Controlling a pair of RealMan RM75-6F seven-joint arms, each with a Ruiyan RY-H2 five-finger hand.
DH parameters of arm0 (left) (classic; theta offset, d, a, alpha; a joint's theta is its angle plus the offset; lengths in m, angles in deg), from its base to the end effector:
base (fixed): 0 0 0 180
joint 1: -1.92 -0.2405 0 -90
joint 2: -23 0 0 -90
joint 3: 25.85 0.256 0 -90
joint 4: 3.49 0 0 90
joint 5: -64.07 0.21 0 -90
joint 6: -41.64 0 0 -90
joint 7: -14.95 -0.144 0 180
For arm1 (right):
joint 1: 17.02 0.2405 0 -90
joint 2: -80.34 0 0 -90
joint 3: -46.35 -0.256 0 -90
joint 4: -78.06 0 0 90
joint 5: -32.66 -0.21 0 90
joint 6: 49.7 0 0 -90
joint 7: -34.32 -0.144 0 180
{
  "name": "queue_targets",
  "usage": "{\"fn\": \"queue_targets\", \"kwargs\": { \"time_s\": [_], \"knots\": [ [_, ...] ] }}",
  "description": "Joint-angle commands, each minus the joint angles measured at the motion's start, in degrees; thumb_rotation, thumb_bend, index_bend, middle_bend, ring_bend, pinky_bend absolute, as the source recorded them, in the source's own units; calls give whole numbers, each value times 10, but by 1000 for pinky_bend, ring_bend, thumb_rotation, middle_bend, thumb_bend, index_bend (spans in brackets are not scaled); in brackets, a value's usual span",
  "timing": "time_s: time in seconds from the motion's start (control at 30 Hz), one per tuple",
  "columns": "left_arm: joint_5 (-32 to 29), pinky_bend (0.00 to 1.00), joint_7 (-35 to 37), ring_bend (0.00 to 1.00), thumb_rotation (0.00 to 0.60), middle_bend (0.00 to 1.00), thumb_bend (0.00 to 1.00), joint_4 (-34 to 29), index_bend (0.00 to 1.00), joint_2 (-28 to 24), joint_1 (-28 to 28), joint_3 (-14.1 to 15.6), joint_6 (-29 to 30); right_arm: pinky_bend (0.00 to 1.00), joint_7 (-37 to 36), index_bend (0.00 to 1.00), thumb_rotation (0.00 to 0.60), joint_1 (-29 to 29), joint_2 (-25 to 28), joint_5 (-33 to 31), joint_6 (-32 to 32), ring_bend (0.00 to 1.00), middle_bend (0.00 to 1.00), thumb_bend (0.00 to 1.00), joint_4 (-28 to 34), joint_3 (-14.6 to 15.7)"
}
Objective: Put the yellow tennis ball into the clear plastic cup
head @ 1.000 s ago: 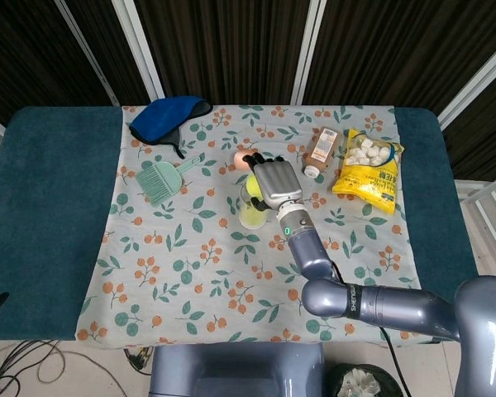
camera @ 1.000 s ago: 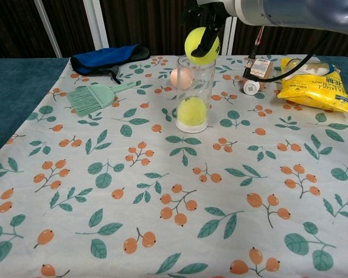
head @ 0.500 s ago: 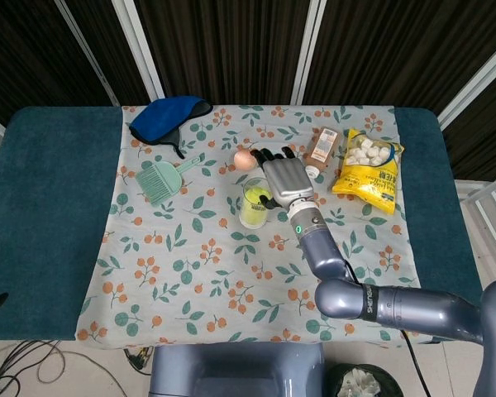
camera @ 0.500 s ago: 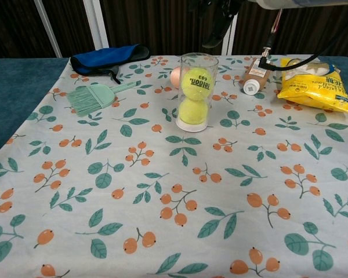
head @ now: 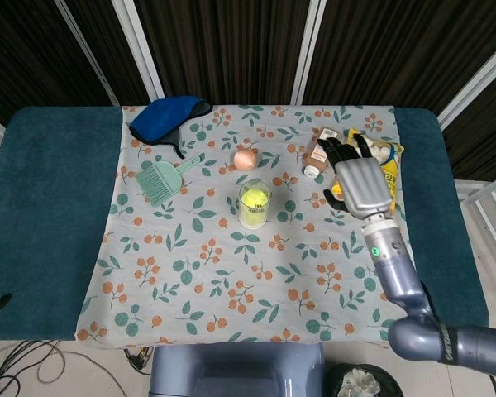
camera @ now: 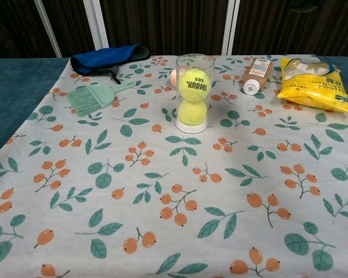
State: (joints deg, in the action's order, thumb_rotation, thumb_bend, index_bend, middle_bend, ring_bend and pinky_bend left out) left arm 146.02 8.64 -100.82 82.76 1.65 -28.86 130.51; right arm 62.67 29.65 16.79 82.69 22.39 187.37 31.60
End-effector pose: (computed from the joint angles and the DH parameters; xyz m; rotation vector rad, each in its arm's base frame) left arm -0.3194 0.1521 0.1879 -1.2752 -0.8595 -0.7664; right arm -0.1043 -0.3584 0.1450 1.5522 -0.7442 1.0219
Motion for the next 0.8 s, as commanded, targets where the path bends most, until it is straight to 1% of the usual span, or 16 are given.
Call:
{"fn": "queue_targets", "kwargs": {
  "time_s": [0.03,0.1,0.13,0.27,0.33,0.43,0.6,0.8],
  "knots": [
    [2,62,-4,6,600,0,0,0,122,3,0,0,2,53,-97,116,600,-152,68,205,119,202,143,386,21,118],
    [4,62,-8,6,600,0,0,1,122,6,0,2,2,50,-107,116,600,-191,68,259,158,202,142,386,5,149],
    [5,62,-9,6,600,0,0,1,122,6,1,2,1,50,-113,116,600,-207,64,279,175,202,143,386,-3,159],
    [11,62,-14,6,600,0,0,1,120,10,2,5,-1,50,-132,116,600,-269,38,344,242,202,142,386,-49,195],
    [10,62,-16,6,600,0,0,2,119,11,3,6,-3,50,-134,116,600,-291,26,361,261,202,142,386,-71,206],
    [8,62,-20,6,600,0,0,4,117,13,5,7,-9,50,-135,116,600,-321,9,378,280,202,142,386,-100,219],
    [11,62,-22,6,600,0,0,5,115,15,6,7,-8,49,-135,116,600,-355,-8,392,299,197,143,386,-129,229],
    [14,62,-24,6,600,0,0,5,115,16,5,9,-7,48,-142,116,600,-377,-18,400,301,194,143,386,-151,229]
  ]
}}
